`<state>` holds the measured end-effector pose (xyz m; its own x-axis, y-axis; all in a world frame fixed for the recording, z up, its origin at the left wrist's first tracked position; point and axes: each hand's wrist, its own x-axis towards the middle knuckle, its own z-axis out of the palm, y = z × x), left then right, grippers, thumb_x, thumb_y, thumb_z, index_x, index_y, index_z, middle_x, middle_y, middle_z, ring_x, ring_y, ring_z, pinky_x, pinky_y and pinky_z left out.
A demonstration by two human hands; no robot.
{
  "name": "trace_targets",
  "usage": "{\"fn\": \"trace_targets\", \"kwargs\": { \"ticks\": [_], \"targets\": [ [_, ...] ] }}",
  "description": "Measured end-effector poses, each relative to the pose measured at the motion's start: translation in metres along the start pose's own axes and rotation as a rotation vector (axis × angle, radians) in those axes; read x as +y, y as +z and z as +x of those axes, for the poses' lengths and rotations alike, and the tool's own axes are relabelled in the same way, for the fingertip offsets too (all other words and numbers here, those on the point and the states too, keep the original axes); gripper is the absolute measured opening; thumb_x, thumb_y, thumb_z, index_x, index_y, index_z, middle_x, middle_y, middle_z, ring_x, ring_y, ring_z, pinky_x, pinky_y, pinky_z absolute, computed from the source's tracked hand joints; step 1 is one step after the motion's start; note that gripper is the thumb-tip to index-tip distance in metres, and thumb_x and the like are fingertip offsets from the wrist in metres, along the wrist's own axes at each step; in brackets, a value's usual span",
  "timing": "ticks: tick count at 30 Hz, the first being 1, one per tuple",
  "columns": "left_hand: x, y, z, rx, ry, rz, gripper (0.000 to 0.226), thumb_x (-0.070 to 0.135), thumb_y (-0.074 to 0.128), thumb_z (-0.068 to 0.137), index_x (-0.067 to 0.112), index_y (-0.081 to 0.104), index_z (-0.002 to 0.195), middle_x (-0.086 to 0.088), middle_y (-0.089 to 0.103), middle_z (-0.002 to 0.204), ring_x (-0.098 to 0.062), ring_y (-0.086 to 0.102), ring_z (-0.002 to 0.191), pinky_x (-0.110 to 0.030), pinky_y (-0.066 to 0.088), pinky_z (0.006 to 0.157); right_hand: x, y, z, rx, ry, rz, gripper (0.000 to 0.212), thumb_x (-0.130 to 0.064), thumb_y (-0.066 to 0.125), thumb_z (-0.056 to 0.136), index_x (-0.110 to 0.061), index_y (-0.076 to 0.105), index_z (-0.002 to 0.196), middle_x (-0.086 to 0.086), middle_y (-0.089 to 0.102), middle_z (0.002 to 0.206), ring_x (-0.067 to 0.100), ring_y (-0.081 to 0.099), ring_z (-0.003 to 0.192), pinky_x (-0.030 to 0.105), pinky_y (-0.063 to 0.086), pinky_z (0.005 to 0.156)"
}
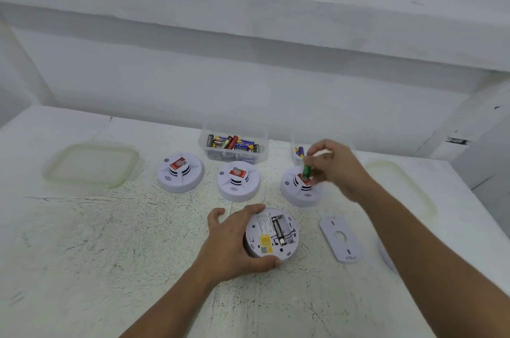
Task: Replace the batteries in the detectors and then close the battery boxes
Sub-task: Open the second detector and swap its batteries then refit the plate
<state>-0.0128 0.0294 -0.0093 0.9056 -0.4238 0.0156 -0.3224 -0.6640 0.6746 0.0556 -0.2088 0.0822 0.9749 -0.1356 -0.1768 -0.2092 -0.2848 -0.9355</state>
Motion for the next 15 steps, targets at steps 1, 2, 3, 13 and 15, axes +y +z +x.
{"fn": "trace_targets", "kwargs": {
  "ticks": [1,2,3,13,15],
  "targets": [
    [0.000,0.000,0.000,-0.004,-0.009,-0.006,0.101,0.082,0.061,0.050,0.042,0.030,0.137,0.037,0.036,0.118,0.037,-0.017,0.106,-0.038,0.005,0.114,-0.005,-0.007,0.014,0.035,-0.019,-0.002,0.012,-0.001,0.069,0.082,-0.005,0.058,0.087,0.018,0.065,0.072,0.029,0.060,0.056,0.034,0.058,0.054],
    [0.001,-0.001,0.000,-0.006,-0.018,-0.011,0.101,0.082,0.063,0.049,0.044,0.030,0.136,0.039,0.035,0.118,0.037,-0.019,0.106,-0.038,0.006,0.115,-0.011,-0.014,0.029,0.071,-0.031,-0.020,0.013,-0.003,0.069,0.082,-0.007,0.058,0.087,0.018,0.065,0.072,0.029,0.060,0.056,0.034,0.058,0.056],
    [0.001,-0.001,0.000,-0.011,-0.026,-0.018,0.102,0.083,0.063,0.047,0.045,0.029,0.135,0.041,0.034,0.118,0.036,-0.020,0.107,-0.038,0.007,0.115,-0.014,-0.019,0.043,0.106,-0.030,-0.051,0.014,-0.005,0.070,0.083,-0.009,0.057,0.088,0.018,0.063,0.073,0.029,0.059,0.055,0.033,0.058,0.058],
    [-0.001,-0.003,0.001,-0.004,-0.041,-0.051,0.093,0.081,0.069,0.046,0.057,0.026,0.125,0.036,0.044,0.122,0.031,-0.019,0.112,-0.039,0.007,0.116,0.002,-0.007,0.118,0.080,0.189,-0.727,0.037,-0.013,0.076,0.077,-0.009,0.044,0.059,0.008,0.055,0.054,0.016,0.054,0.038,0.024,0.044,0.045],
    [-0.001,-0.002,0.001,-0.010,-0.043,-0.046,0.092,0.081,0.070,0.046,0.059,0.025,0.124,0.034,0.045,0.123,0.031,-0.019,0.112,-0.039,0.006,0.116,0.007,-0.002,0.120,0.086,0.175,-0.744,0.044,-0.014,0.078,0.075,-0.010,0.038,0.058,0.005,0.046,0.053,0.016,0.047,0.045,0.025,0.039,0.043]
  ]
}}
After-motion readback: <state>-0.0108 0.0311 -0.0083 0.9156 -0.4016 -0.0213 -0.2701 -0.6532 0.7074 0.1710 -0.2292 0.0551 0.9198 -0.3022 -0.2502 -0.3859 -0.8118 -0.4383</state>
